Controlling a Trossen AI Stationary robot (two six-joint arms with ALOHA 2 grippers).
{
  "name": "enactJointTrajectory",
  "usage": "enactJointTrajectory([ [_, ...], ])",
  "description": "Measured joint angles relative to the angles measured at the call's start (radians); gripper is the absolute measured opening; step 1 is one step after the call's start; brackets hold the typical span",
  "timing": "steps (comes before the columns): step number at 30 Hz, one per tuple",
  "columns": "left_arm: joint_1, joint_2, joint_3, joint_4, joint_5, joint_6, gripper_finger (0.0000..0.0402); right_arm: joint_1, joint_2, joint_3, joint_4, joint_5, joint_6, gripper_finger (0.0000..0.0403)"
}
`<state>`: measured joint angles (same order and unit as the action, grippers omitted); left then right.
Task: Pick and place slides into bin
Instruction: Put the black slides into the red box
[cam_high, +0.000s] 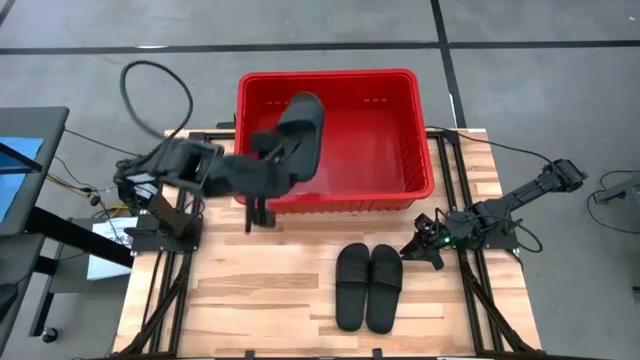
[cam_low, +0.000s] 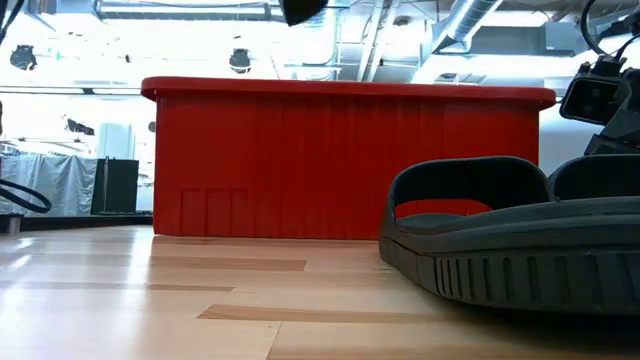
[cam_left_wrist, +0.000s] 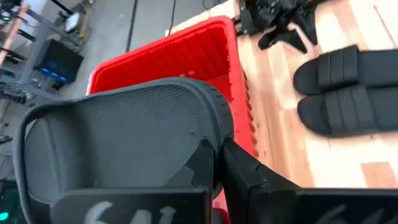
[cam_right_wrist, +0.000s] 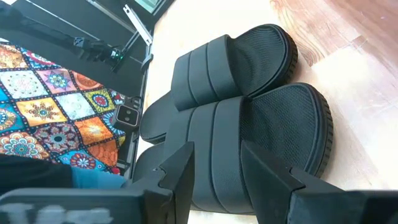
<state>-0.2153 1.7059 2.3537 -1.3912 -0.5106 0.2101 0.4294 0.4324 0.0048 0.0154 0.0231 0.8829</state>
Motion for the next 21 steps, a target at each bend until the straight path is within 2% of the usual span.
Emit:
enactJointTrajectory([
  [4, 0.130, 0.001, -0.002, 0.027, 0.133, 0.095, 0.0000, 0.000, 0.000, 0.000, 0.000, 0.000, 0.000, 0.0123],
  [14, 0.389, 0.016, -0.004, 0.036, 0.357, 0.243, 0.0000, 0.000, 0.000, 0.000, 0.000, 0.000, 0.000, 0.0123],
  [21, 0.496, 0.027, -0.121, 0.078, 0.457, 0.333, 0.0000, 0.000, 0.000, 0.000, 0.000, 0.000, 0.000, 0.0123],
])
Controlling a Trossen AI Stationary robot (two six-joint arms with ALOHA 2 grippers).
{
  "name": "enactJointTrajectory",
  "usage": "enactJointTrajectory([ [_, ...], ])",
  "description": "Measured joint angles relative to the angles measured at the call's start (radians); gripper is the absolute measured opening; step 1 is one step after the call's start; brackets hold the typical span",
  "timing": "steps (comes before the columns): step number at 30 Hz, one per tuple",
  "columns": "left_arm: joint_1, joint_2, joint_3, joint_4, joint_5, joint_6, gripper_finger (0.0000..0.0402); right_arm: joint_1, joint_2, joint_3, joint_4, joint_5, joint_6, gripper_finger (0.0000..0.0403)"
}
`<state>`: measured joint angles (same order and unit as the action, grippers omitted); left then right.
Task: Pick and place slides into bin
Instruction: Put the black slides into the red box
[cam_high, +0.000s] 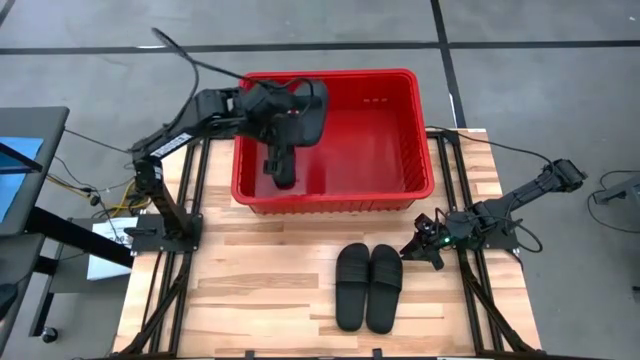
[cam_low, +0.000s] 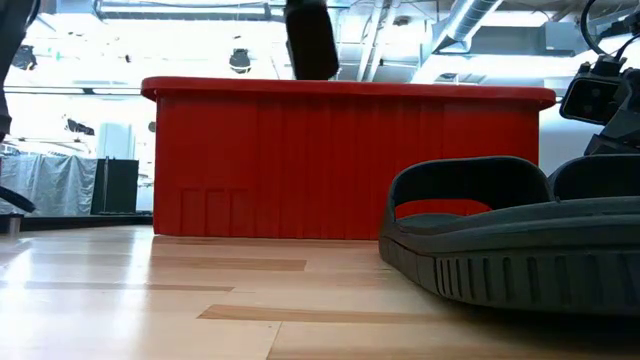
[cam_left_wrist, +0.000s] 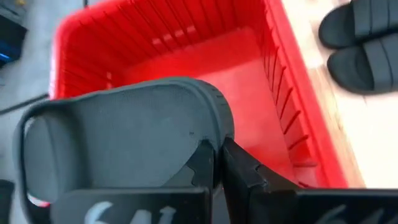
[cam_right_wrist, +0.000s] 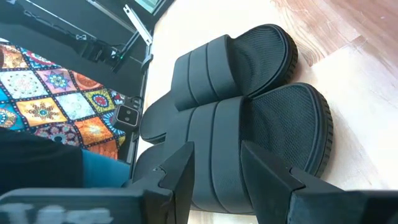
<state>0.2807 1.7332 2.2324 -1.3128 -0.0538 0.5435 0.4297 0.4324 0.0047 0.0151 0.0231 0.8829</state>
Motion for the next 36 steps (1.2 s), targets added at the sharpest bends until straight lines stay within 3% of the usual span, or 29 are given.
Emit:
enactJointTrajectory([
  [11, 0.148, 0.003, -0.298, 0.189, 0.174, 0.068, 0.0000, 0.000, 0.000, 0.000, 0.000, 0.000, 0.000, 0.0123],
  [20, 0.223, 0.003, -0.521, 0.324, 0.232, 0.092, 0.0000, 0.000, 0.000, 0.000, 0.000, 0.000, 0.000, 0.0123],
  [36, 0.266, 0.002, -0.802, 0.586, 0.203, 0.131, 0.0000, 0.000, 0.000, 0.000, 0.000, 0.000, 0.000, 0.0123],
])
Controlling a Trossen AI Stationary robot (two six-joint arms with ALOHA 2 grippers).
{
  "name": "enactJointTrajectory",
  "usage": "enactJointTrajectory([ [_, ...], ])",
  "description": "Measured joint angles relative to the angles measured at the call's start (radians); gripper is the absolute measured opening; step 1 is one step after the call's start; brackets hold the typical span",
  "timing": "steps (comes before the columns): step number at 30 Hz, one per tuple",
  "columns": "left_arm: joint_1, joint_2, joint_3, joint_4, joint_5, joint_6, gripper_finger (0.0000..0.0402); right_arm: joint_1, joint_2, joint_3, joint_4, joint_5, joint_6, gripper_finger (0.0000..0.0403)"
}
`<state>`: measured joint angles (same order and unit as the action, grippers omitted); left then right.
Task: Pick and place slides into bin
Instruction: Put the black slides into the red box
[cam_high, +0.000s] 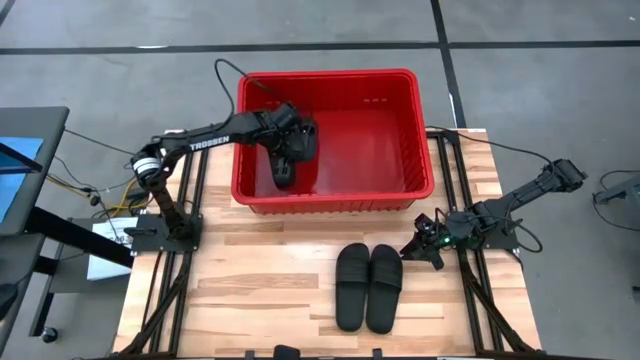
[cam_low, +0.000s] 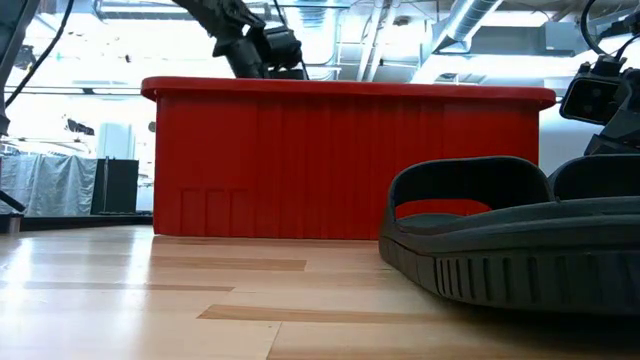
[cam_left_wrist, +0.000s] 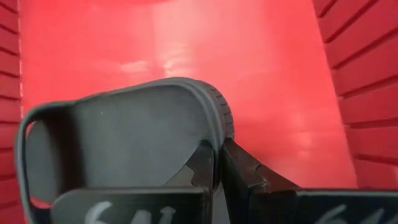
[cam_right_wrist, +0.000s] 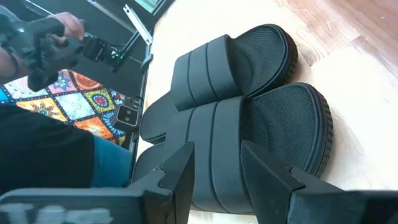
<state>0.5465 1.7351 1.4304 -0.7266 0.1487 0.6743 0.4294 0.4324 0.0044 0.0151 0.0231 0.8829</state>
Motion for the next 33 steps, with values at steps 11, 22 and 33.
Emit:
enactJointTrajectory([
  [11, 0.003, 0.000, -0.101, 0.114, -0.011, -0.019, 0.0000, 0.000, 0.000, 0.000, 0.000, 0.000, 0.000, 0.0123],
  [22, 0.002, 0.000, -0.179, 0.168, -0.029, -0.031, 0.0000, 0.000, 0.000, 0.000, 0.000, 0.000, 0.000, 0.0123],
  [33, 0.002, 0.000, -0.179, 0.168, -0.005, -0.089, 0.0006, 0.000, 0.000, 0.000, 0.000, 0.000, 0.000, 0.0123],
])
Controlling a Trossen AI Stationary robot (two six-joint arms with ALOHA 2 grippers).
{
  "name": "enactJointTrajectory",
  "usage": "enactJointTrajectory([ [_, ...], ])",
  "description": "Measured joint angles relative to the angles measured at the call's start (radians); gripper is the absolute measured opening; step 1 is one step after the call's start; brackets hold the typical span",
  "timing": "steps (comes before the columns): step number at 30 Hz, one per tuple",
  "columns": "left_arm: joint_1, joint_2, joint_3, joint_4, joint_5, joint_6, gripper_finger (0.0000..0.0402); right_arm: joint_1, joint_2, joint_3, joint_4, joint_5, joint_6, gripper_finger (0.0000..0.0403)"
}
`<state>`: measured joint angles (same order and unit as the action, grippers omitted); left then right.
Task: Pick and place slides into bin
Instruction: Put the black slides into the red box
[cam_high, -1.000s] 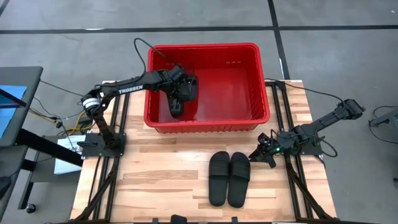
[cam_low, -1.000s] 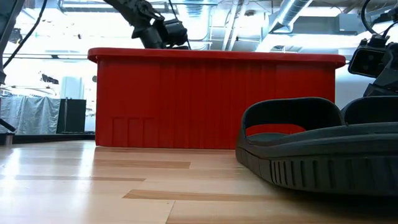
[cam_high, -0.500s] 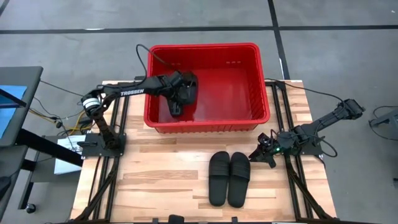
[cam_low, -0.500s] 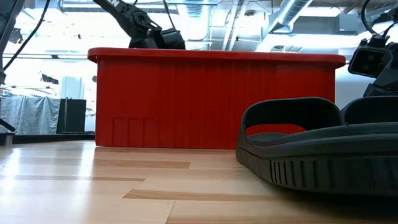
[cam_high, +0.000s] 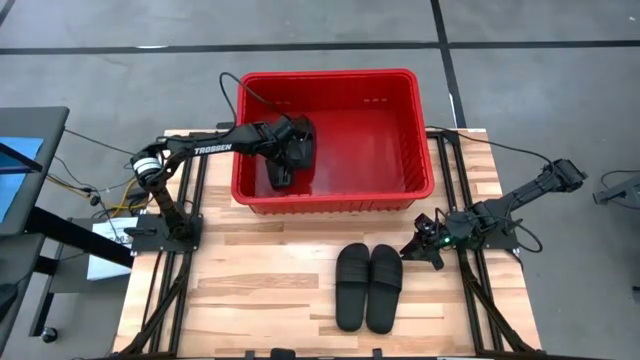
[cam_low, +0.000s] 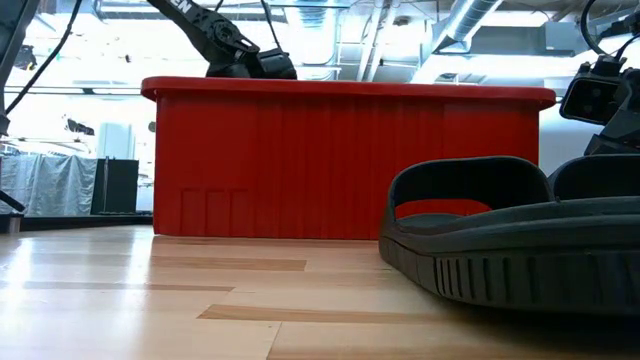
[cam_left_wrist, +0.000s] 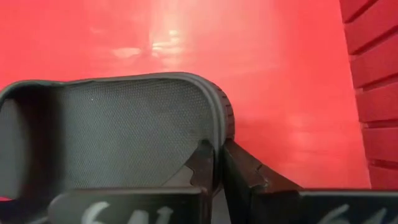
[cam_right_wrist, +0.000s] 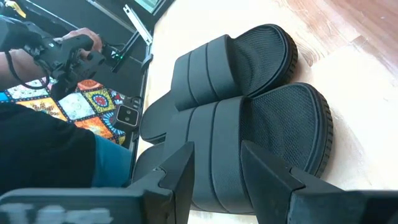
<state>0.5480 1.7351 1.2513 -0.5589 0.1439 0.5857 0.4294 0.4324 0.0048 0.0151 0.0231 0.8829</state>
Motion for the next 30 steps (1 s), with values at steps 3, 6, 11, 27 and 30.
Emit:
enactJointTrajectory([
  [3, -0.005, 0.000, 0.000, -0.007, 0.001, -0.002, 0.0009, 0.000, 0.000, 0.000, 0.000, 0.000, 0.000, 0.0123],
  [6, -0.013, 0.000, 0.000, -0.014, 0.001, -0.001, 0.0006, 0.000, 0.000, 0.000, 0.000, 0.000, 0.000, 0.0123],
  [11, -0.027, 0.000, 0.000, -0.021, 0.001, -0.003, 0.0004, 0.000, 0.000, 0.000, 0.000, 0.000, 0.000, 0.0123],
  [27, -0.032, 0.001, 0.000, -0.050, 0.010, -0.013, 0.0017, 0.000, 0.000, 0.000, 0.000, 0.000, 0.000, 0.0123],
  [30, -0.032, 0.001, 0.000, -0.057, 0.011, -0.013, 0.0034, 0.000, 0.000, 0.000, 0.000, 0.000, 0.000, 0.0123],
])
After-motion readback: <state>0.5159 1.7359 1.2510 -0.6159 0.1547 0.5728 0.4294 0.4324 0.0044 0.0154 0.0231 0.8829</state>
